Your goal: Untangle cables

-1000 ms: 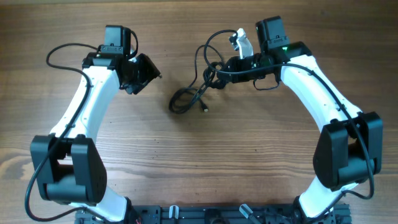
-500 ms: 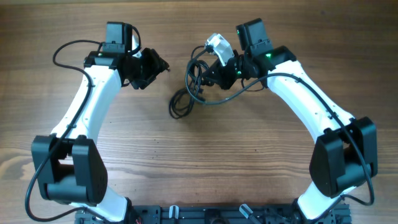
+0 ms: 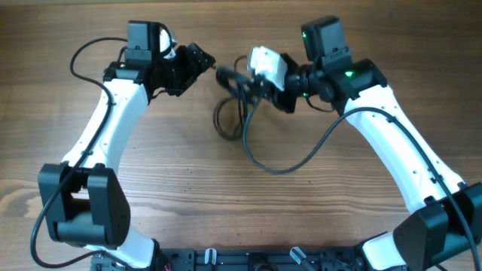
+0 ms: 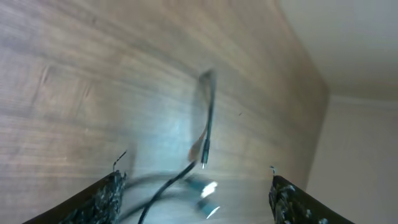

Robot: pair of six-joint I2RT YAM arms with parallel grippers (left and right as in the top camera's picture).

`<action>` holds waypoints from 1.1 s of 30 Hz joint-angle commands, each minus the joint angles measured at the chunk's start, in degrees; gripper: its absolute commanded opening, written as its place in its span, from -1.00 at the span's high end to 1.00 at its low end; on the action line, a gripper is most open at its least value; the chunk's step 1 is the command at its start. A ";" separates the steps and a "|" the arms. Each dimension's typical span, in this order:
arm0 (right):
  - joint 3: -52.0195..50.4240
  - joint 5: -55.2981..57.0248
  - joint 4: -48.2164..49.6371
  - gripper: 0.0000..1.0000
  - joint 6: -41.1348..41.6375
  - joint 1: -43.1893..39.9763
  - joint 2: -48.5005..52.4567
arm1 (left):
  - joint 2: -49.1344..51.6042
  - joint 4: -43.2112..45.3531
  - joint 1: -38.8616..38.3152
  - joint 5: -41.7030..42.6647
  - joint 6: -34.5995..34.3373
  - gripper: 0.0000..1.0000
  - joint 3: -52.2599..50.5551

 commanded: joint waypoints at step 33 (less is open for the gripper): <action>1.25 26.36 6.47 -1.00 56.61 -5.29 7.85 | 0.02 -2.97 0.57 -0.11 0.35 -0.40 1.01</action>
